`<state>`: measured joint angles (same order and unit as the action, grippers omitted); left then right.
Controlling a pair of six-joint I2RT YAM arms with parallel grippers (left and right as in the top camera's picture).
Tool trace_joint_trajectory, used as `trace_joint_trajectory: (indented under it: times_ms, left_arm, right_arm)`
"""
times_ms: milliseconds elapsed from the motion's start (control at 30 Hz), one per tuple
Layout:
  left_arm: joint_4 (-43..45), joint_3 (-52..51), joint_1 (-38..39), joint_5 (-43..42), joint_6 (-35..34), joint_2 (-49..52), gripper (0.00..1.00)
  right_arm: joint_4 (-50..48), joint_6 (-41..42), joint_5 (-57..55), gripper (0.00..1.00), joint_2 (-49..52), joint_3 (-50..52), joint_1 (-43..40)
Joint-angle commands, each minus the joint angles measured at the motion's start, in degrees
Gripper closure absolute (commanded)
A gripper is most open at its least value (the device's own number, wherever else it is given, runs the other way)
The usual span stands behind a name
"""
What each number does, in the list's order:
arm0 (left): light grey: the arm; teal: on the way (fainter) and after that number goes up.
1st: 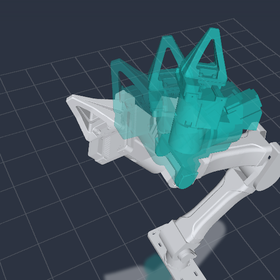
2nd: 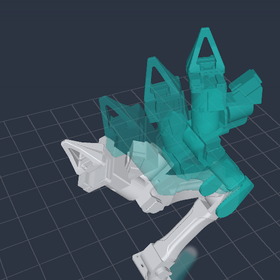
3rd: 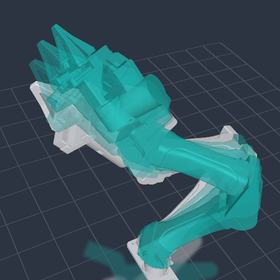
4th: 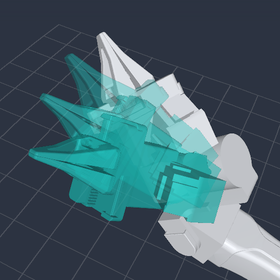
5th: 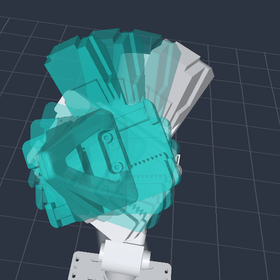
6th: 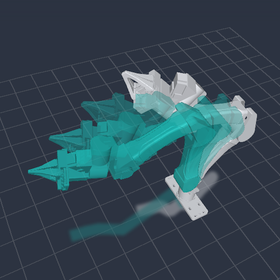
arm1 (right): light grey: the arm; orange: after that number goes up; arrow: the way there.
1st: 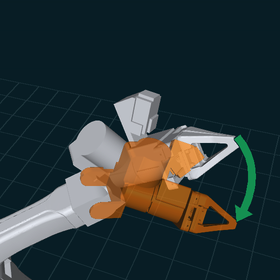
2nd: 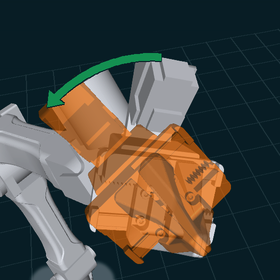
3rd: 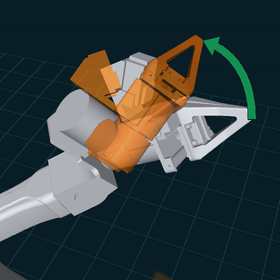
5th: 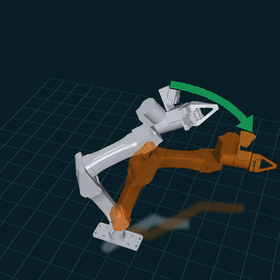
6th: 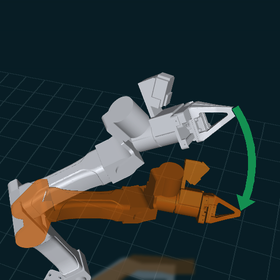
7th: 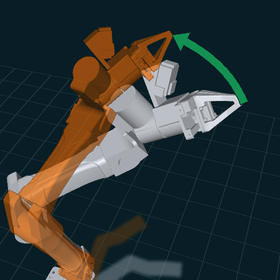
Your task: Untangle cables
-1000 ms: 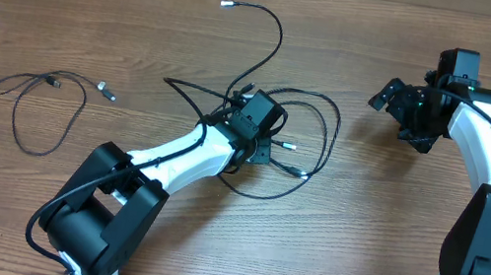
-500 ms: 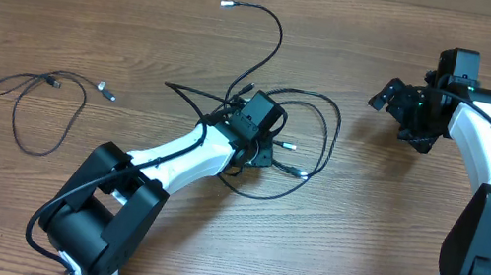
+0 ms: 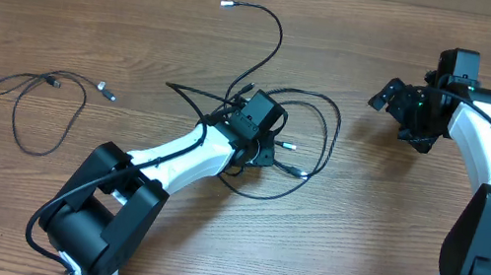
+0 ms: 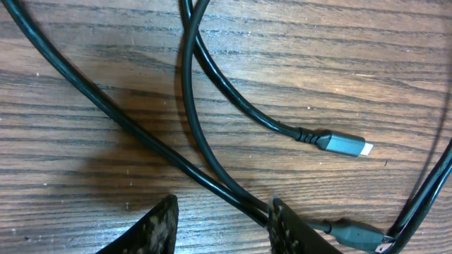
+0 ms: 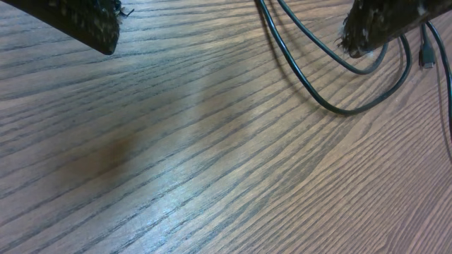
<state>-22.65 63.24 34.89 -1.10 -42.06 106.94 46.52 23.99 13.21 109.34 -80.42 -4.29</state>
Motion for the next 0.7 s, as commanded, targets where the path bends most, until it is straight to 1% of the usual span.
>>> trace_joint_trajectory:
  times_ms: [0, 100, 233, 333, 433, 667]
  left_arm:
    - [0.37, -0.24, 0.28, -0.42, -0.42, 0.68, 0.57]
    - [0.44, -0.24, 0.28, -0.44, -0.44, 0.68, 0.58]
    - [0.09, -0.24, 0.31, -0.74, -2.95, 0.68, 0.60]
    - [0.00, -0.24, 0.37, -2.19, -3.39, 0.68, 0.55]
    - [0.00, -0.24, 0.39, -2.34, -3.39, 0.68, 0.54]
    - [0.17, -0.24, 0.39, -2.38, -3.39, 0.68, 0.55]
  right_arm:
    - [-0.11, 0.02, -0.31, 0.00, -1.42, -0.92, 0.04]
    - [-0.11, 0.00, -0.31, 0.00, -1.42, -0.92, 0.04]
    - [-0.11, 0.00, -0.31, 0.00, -1.42, -0.92, 0.04]
    - [-0.11, 0.00, -0.31, 0.00, -1.42, -0.92, 0.04]
    - [-0.11, 0.00, -0.31, 0.00, -1.42, -0.92, 0.04]
    - [-0.11, 0.00, -0.31, 0.00, -1.42, -0.92, 0.04]
